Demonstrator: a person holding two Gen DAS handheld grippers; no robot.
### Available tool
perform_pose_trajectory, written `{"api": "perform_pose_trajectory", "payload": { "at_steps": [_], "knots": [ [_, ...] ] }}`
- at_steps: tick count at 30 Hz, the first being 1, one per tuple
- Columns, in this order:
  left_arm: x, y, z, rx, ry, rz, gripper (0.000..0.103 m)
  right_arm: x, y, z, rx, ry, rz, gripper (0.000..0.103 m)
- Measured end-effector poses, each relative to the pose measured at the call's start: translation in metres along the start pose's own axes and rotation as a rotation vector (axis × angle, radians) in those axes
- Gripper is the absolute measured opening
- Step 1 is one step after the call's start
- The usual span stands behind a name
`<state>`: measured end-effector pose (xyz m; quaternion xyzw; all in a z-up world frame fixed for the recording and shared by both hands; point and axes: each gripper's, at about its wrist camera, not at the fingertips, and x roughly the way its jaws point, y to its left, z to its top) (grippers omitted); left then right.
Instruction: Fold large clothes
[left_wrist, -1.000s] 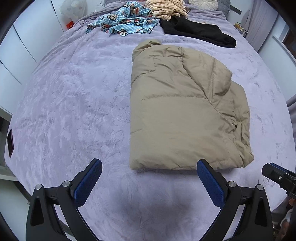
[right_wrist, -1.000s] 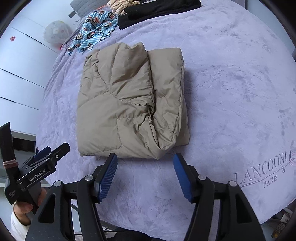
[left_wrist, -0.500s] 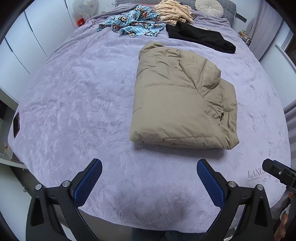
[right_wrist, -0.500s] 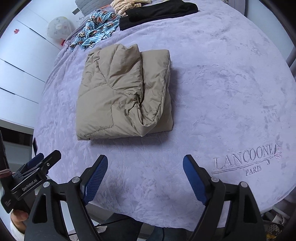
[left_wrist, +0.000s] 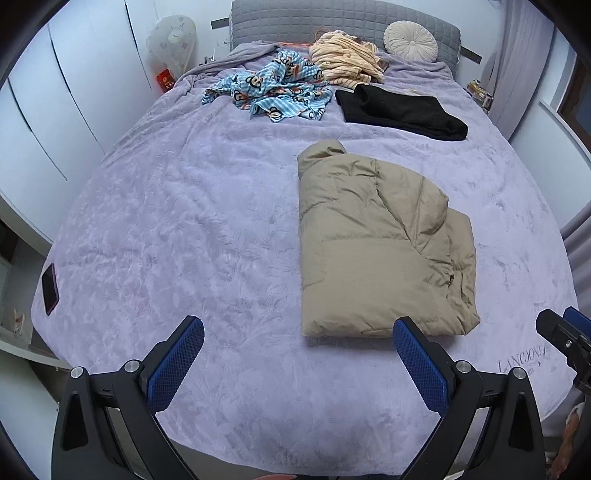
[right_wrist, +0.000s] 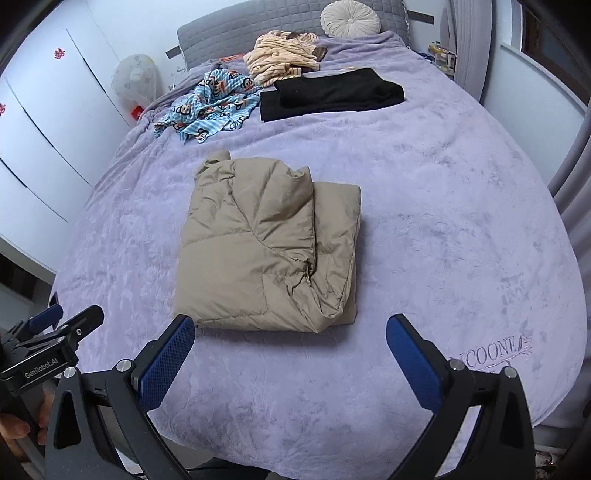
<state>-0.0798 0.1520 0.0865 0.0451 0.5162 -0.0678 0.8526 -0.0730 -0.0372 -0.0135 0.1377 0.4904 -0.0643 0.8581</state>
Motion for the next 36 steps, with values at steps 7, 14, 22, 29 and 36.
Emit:
{"api": "perform_pose_trajectory", "payload": {
  "at_steps": [7,14,22,29,36],
  "knots": [
    [-0.017,0.006,0.011,-0.009,-0.044,-0.011,0.102,-0.02,0.017,0.014,0.018,-0.035,-0.021,0.103],
    [-0.023,0.008,0.011,-0.019,-0.051,-0.021,0.102,-0.026,0.027,0.015,0.001,-0.051,-0.035,0.103],
    [-0.023,0.006,0.01,-0.022,-0.047,-0.024,0.102,-0.026,0.029,0.015,0.001,-0.049,-0.039,0.103],
    [-0.023,0.007,0.01,-0.019,-0.046,-0.024,0.102,-0.026,0.03,0.015,0.001,-0.046,-0.039,0.103],
    [-0.023,0.006,0.009,-0.023,-0.049,-0.022,0.102,-0.026,0.029,0.014,-0.001,-0.045,-0.038,0.103]
  ]
}}
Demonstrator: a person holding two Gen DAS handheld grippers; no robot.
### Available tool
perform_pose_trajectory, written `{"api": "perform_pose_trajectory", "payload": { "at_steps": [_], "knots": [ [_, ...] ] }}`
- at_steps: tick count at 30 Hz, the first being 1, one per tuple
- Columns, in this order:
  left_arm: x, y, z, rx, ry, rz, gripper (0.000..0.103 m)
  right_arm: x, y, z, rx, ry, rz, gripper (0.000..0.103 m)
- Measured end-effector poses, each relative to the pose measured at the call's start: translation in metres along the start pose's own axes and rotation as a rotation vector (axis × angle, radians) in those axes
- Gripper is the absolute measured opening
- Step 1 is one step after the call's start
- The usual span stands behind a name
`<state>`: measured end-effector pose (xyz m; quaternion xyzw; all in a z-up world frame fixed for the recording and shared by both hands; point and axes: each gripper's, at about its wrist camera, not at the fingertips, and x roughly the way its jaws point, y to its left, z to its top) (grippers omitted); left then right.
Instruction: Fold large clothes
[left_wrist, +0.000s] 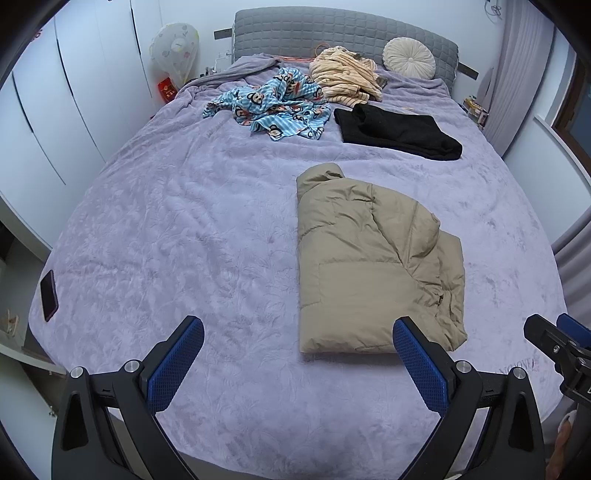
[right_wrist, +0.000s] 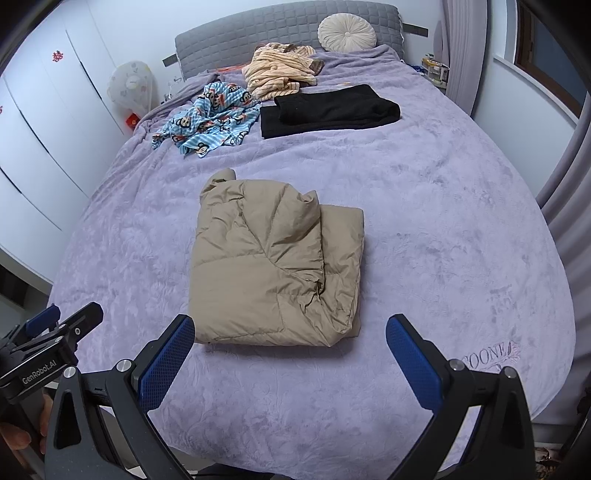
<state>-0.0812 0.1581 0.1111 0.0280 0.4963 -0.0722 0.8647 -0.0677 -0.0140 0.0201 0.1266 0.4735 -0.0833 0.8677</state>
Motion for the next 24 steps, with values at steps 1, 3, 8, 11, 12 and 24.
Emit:
{"api": "perform_pose_trajectory", "payload": {
  "at_steps": [1,3,8,11,12,24],
  "knots": [
    [0.0002,0.0002,0.0003,0.001,0.0,0.0,0.102,0.0001,0.0,0.0001,0.0,0.001,0.0,0.103],
    [0.0003,0.0004,0.0005,0.001,0.001,-0.001,0.102,0.0,0.0004,0.0,0.002,0.001,0.0,0.103],
    [0.0002,0.0005,0.0006,0.001,0.0,-0.001,0.102,0.0,0.001,0.0,0.004,0.001,-0.001,0.103],
    [0.0002,0.0006,0.0008,0.001,0.0,-0.001,0.102,-0.0002,0.0012,-0.0001,0.002,0.002,0.001,0.103],
    [0.0007,0.001,0.0012,0.002,0.0,-0.002,0.102,-0.0001,0.001,0.0003,0.003,0.002,0.0,0.103],
    [-0.0002,0.001,-0.0001,0.002,0.0,-0.002,0.102,-0.0006,0.0014,0.0005,0.001,0.002,0.0,0.103]
  ]
}}
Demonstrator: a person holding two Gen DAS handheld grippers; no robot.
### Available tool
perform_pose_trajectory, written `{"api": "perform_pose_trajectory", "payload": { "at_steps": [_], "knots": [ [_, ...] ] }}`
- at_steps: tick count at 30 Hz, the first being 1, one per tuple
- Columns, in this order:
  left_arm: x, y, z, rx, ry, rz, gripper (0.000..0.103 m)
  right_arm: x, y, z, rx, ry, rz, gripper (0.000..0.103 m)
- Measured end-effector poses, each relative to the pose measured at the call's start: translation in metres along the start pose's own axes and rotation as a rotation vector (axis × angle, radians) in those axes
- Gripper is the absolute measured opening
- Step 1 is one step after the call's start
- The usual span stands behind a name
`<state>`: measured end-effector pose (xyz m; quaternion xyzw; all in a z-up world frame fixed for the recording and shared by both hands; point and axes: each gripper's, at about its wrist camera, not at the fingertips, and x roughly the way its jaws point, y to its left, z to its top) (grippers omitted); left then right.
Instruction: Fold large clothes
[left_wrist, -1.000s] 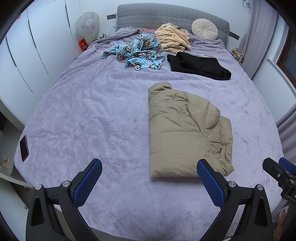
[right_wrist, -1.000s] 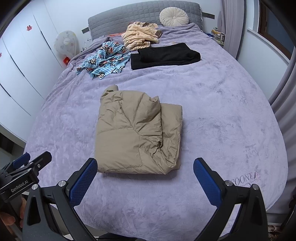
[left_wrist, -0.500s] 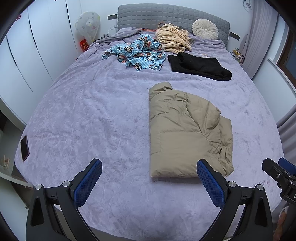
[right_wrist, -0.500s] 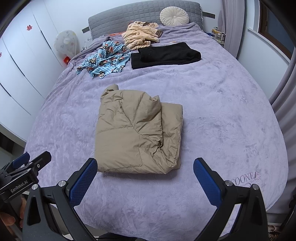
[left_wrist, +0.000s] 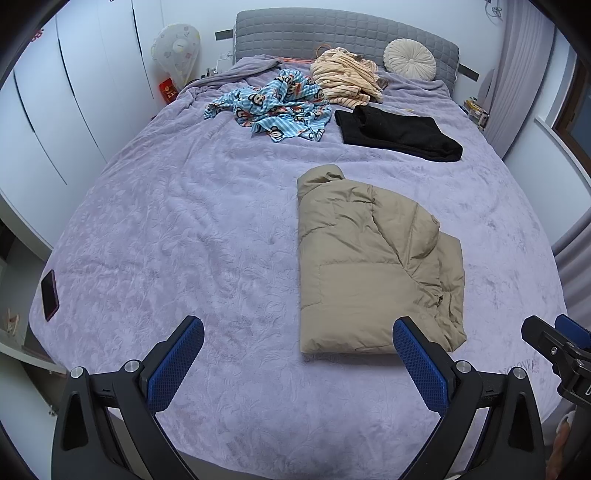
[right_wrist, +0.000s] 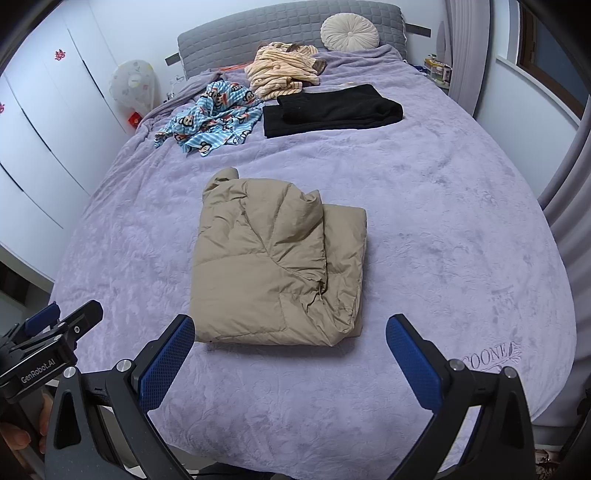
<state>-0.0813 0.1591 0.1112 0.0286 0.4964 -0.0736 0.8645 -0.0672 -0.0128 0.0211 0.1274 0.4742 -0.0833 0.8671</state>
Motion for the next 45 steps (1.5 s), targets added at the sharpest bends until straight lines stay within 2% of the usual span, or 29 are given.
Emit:
{"api": "perform_pose_trajectory", "payload": {
  "at_steps": [45],
  "knots": [
    [-0.0028,0.0006,-0.0031,-0.005,-0.003,0.006,0.102,-0.0009,0.0007,0.0005,-0.001,0.001,0.003,0.103]
  ]
}}
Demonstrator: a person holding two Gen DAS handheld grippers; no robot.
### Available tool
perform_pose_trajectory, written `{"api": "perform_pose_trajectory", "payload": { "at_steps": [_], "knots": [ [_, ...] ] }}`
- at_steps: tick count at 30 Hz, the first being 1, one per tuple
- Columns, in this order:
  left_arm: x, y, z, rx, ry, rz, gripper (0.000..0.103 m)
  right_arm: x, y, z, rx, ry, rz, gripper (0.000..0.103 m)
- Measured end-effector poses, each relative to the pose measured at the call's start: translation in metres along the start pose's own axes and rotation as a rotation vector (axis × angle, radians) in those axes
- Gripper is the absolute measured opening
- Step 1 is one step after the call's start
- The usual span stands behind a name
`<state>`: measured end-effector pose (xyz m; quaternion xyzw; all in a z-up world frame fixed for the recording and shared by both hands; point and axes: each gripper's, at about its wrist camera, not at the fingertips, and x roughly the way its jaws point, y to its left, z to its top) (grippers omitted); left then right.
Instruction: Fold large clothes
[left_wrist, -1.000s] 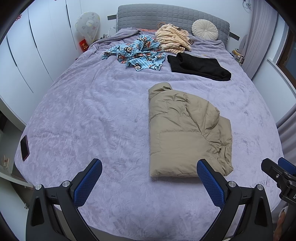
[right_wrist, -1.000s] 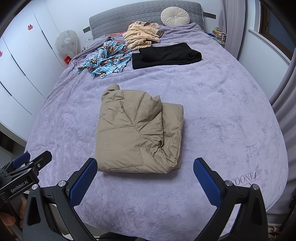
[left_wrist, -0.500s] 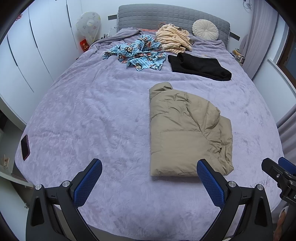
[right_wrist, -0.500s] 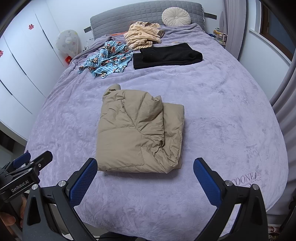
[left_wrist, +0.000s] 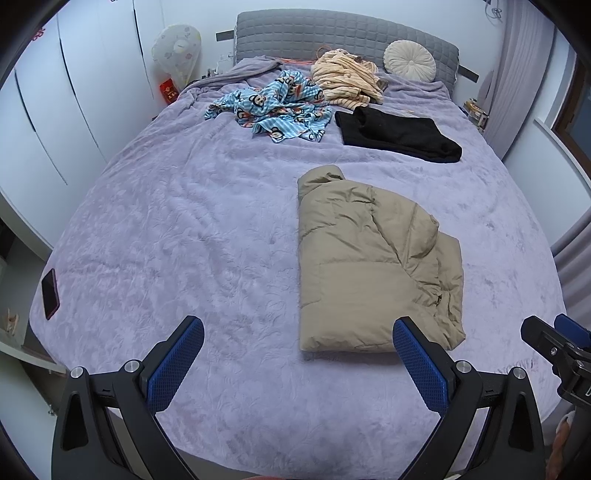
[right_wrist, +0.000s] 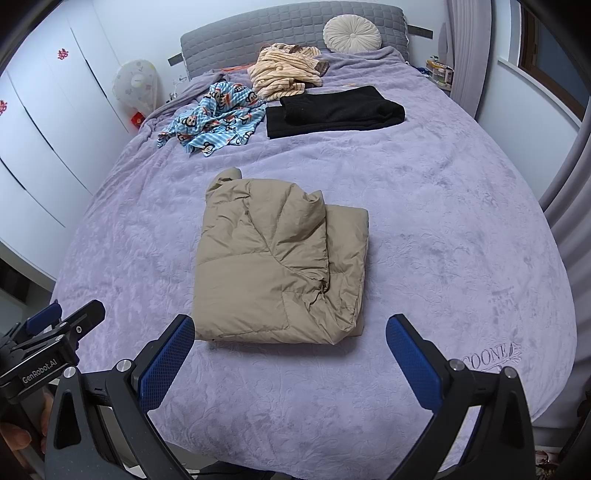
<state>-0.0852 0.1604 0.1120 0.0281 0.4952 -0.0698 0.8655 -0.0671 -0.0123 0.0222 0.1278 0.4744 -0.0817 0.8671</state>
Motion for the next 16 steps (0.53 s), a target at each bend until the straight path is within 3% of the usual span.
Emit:
{"api": "perform_pose_trajectory", "payload": {
  "at_steps": [16],
  "knots": [
    [-0.0101,-0.0036,-0.0008,-0.006,-0.015,0.001,0.102,0.0001,0.0003,-0.001,0.001,0.001,0.002,0.103]
  ]
}}
